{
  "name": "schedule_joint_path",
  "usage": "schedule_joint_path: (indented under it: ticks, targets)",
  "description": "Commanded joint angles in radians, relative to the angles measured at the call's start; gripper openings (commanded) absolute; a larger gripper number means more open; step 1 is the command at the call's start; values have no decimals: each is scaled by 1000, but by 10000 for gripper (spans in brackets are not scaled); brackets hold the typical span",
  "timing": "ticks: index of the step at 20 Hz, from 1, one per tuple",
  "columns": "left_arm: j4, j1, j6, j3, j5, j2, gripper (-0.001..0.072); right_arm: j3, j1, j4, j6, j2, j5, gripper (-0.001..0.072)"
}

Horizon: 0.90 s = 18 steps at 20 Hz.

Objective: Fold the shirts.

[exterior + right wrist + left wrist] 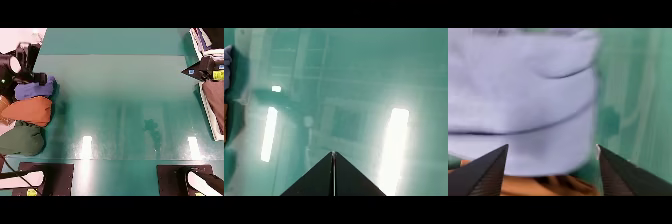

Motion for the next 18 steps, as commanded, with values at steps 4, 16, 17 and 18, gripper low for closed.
schedule_joint_path:
  ticks: [4,16,17,18]
  targets:
    - [21,39,-12,-24,66,-81,263,0,0,0,0,0,-3,18]
    - [-146,39,70,440,-229,223,27,289,0,16,0,0,-75,18]
    - [-218,39,101,481,-257,273,26,325,0,13,0,0,-94,18]
    - [-270,30,114,507,-278,316,26,360,0,-1,0,0,-109,18]
